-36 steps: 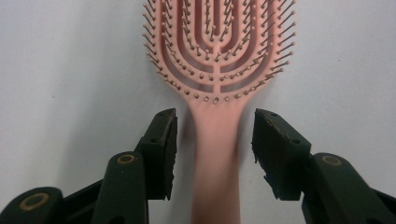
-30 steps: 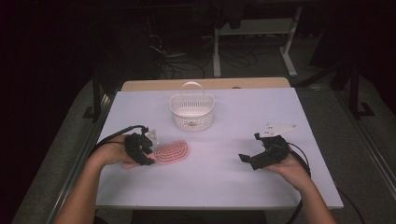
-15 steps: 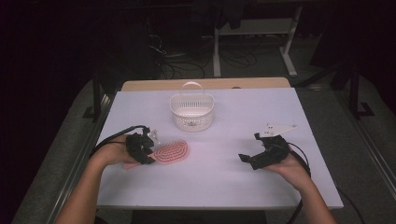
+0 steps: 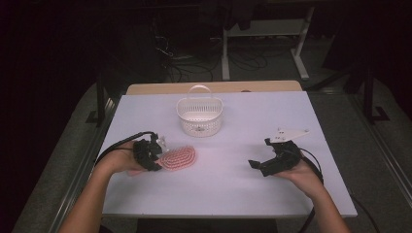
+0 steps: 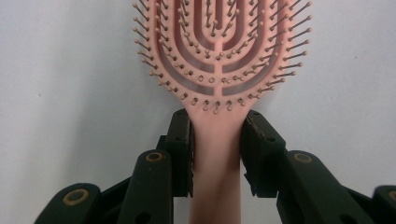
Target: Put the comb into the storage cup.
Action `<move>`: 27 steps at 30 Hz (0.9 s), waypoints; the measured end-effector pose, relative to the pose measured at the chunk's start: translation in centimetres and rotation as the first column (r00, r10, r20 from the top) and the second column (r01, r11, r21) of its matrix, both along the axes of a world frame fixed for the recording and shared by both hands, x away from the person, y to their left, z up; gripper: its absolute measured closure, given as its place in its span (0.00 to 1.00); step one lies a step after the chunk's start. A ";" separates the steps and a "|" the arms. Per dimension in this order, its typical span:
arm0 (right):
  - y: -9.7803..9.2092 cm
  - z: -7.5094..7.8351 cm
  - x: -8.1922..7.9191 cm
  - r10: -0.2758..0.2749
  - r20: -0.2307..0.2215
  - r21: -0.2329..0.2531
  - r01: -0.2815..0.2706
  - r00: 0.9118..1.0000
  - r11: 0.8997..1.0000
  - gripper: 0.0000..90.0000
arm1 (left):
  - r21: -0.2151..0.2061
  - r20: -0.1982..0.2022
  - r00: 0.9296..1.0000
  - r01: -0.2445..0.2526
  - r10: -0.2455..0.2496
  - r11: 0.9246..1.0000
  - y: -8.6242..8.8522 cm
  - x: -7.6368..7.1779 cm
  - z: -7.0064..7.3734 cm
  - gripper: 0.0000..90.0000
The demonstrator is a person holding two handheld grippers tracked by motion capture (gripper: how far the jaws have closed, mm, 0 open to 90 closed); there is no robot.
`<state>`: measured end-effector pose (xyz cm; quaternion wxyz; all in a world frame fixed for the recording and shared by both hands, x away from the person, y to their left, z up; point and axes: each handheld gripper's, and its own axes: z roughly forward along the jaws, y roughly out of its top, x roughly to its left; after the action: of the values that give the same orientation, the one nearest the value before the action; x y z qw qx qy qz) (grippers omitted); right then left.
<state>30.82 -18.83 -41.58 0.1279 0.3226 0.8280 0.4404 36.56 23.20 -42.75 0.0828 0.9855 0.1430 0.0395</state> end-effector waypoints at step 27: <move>0.0 0.0 0.1 -0.002 -0.003 0.005 0.002 1.000 1.000 0.00 | 0.002 -0.040 0.999 -0.031 0.031 1.000 0.0 0.3 0.1 0.79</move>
<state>30.89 -18.84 -41.60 0.1263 0.3242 0.8269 0.4418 36.90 23.21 -42.67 0.0784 0.9838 0.1598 0.0213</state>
